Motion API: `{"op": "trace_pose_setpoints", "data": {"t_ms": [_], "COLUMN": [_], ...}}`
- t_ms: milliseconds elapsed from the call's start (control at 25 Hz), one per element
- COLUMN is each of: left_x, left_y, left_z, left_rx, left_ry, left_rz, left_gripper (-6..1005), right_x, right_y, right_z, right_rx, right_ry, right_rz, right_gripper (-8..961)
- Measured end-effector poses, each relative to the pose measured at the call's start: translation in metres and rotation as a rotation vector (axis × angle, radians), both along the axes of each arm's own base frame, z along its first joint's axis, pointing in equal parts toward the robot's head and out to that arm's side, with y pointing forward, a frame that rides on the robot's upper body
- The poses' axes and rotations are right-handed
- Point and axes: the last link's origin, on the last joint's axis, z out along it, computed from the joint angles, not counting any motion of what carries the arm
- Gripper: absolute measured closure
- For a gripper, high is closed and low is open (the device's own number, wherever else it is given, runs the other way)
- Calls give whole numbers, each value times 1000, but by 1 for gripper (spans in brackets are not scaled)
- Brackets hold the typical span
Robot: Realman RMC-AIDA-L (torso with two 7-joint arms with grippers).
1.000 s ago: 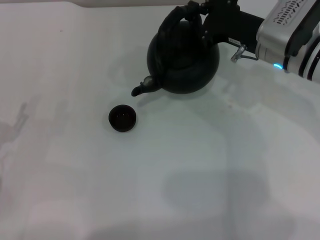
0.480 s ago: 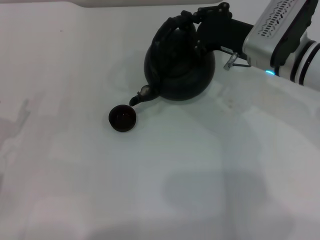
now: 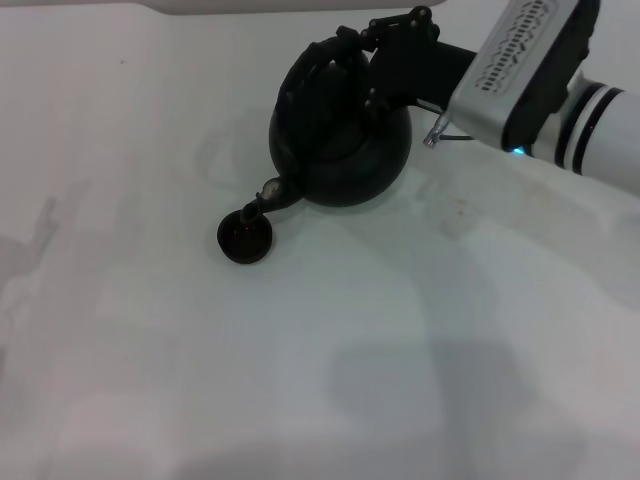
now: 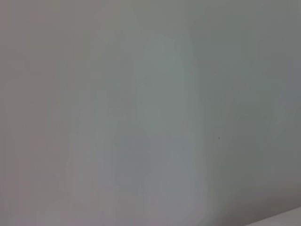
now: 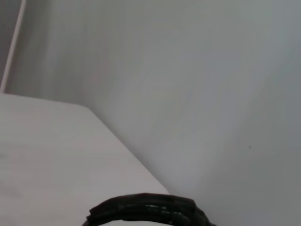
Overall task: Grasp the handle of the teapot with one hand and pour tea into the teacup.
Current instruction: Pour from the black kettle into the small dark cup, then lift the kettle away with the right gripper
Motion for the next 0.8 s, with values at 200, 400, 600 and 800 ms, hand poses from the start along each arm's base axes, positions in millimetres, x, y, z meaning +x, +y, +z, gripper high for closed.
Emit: {"op": "trace_pose_setpoints", "data": {"t_ms": [200, 400, 600, 800], "left_x": [0, 0, 1, 2], "left_y": [0, 0, 3, 4], "left_z": [0, 0, 0, 0], "left_rx": [0, 1, 0, -1], "left_ry": [0, 0, 0, 1], "left_rz": [1, -1, -6, -6], "left_gripper": [204, 204, 203, 202], "right_x": [0, 2, 7, 7], "right_y": [-1, 2, 4, 4], "right_z": [-1, 2, 6, 7], "right_rx": [6, 30, 72, 90], "right_ry": [-14, -25, -67, -89], "right_rz": [-2, -16, -21, -23], "right_gripper": [825, 827, 829, 828]}}
